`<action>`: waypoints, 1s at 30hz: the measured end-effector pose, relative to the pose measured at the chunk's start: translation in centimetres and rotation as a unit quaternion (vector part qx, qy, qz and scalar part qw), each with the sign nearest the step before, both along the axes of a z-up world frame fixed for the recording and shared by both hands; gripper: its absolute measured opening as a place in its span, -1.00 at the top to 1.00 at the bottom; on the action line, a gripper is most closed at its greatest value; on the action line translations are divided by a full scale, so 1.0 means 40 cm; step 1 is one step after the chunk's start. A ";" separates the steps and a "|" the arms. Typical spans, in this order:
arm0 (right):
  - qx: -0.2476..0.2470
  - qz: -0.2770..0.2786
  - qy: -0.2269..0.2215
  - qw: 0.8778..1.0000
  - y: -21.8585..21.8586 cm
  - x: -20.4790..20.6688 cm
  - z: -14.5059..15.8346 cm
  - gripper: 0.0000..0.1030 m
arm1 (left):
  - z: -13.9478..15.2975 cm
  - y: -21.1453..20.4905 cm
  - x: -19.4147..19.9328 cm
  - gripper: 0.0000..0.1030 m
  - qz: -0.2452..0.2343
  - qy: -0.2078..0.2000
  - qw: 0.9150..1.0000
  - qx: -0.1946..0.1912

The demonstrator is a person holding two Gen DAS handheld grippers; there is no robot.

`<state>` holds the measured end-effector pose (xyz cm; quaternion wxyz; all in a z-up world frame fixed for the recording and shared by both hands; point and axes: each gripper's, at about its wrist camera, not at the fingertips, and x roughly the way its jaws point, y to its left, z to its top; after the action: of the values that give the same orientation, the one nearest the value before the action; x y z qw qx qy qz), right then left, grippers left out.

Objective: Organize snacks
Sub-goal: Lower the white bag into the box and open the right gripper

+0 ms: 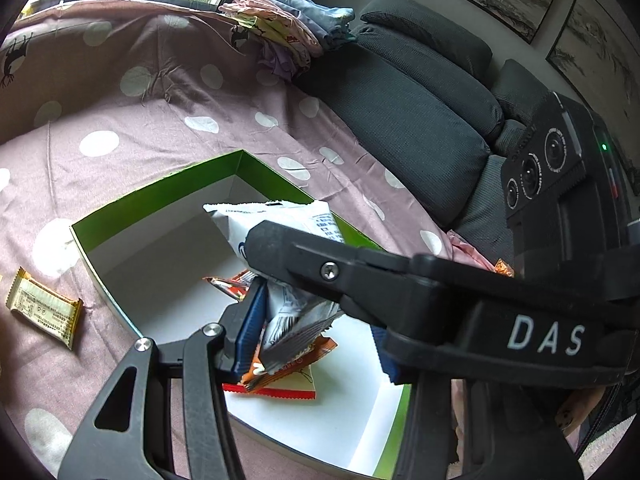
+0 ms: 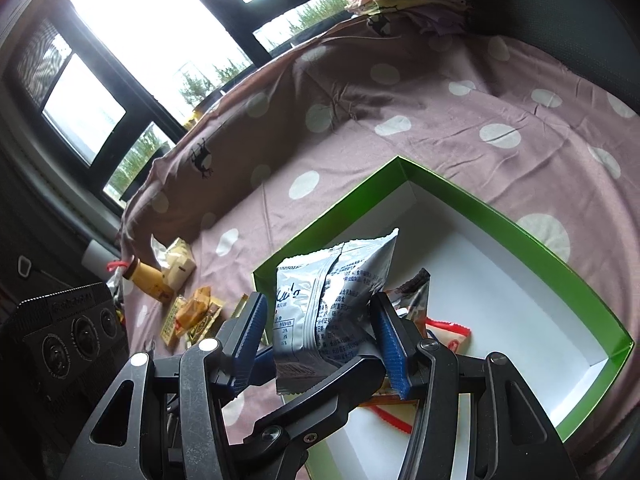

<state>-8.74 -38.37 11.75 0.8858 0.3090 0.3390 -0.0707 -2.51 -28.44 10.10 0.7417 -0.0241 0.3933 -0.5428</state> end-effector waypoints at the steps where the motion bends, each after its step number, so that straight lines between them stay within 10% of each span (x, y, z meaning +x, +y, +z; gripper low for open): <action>1: -0.001 0.000 0.002 1.000 -0.001 0.001 -0.002 -0.09 | -0.002 -0.002 -0.001 0.08 0.000 0.002 1.000 -0.001; 30: 0.013 -0.032 0.042 0.999 -0.050 0.002 -0.054 -0.09 | -0.043 -0.049 0.006 0.08 -0.010 0.045 0.999 0.029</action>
<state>-8.64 -40.38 9.59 0.8643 0.3276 0.3664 -0.1072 -2.26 -30.41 8.37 0.7182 -0.0230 0.4420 -0.5369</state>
